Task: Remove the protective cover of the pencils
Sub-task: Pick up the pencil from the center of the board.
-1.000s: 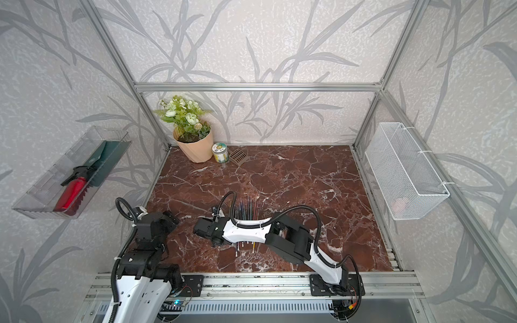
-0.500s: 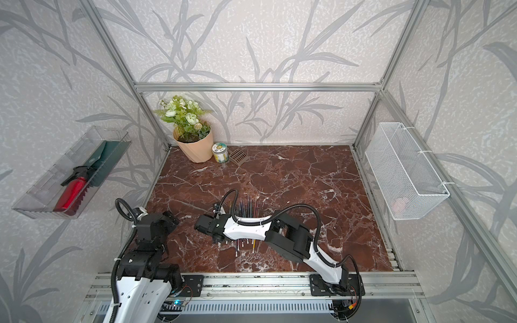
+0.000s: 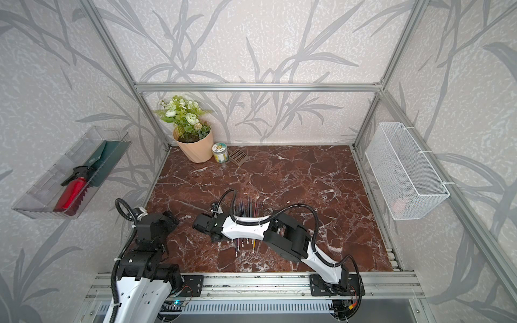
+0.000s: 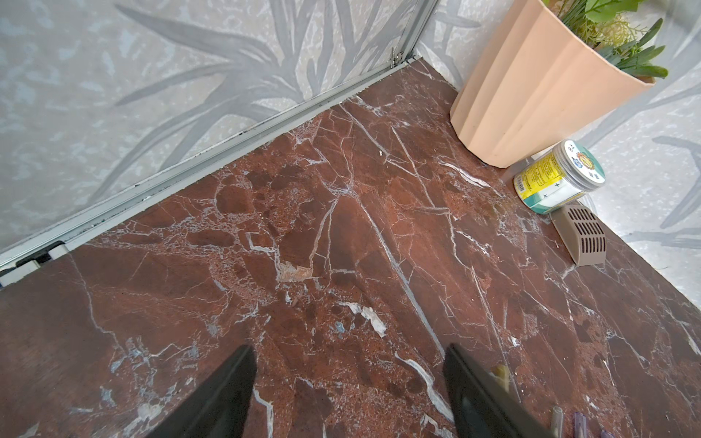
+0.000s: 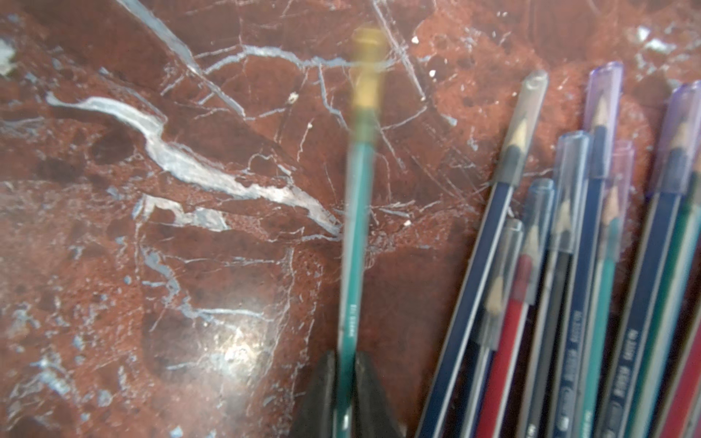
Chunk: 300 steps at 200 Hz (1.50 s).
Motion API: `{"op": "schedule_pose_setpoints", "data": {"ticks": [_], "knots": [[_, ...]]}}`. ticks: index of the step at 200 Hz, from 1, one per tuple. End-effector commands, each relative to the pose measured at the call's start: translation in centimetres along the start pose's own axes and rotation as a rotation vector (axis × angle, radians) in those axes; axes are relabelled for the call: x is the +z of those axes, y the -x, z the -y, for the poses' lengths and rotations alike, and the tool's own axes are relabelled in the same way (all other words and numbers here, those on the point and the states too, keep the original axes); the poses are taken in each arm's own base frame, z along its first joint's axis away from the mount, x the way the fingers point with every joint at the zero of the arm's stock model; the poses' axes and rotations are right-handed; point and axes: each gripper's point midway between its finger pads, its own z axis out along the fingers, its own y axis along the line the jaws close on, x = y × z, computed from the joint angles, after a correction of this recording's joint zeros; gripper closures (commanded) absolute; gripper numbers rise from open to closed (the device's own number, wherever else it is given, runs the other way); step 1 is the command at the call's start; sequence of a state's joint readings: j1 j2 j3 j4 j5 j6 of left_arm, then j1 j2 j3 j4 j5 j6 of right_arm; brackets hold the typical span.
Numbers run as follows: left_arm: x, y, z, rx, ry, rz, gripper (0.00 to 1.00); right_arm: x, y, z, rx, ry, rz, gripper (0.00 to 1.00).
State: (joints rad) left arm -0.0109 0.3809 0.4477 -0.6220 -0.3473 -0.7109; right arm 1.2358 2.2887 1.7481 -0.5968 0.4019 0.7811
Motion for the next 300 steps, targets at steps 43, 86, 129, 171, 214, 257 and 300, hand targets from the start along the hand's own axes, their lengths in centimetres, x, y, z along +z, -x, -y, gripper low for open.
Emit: {"op": "schedule_pose_setpoints", "data": {"ticks": [43,86,129,171,214,257,300], "knots": [[0.1,-0.3,-0.9,-0.006,0.041,0.001,0.19,1.0,-1.4,0.6,-0.038,-0.03,-0.058,0.92],[-0.9,0.1,0.1,-0.011,-0.003,-0.036,0.18,-0.8,0.2,-1.2,-0.052,0.091,-0.017,0.96],[-2.0,0.6,3.5,-0.005,-0.113,-0.141,0.01,-4.6,1.9,-2.1,-0.061,0.232,0.063,0.99],[-2.3,-0.9,7.9,-0.057,-0.31,-0.278,0.15,-7.4,2.3,-1.2,-0.091,0.301,0.143,1.0],[-3.4,-0.3,11.0,-0.103,-0.452,-0.32,0.17,-9.9,3.3,-0.2,-0.105,0.353,0.196,1.0],[-2.3,-2.2,13.8,-0.131,-0.554,-0.446,0.24,-11.2,3.7,-0.3,-0.111,0.443,0.249,1.0],[-1.5,-2.7,14.5,-0.152,-0.576,-0.463,0.25,-11.7,3.9,-0.6,-0.115,0.472,0.271,1.0]]}}
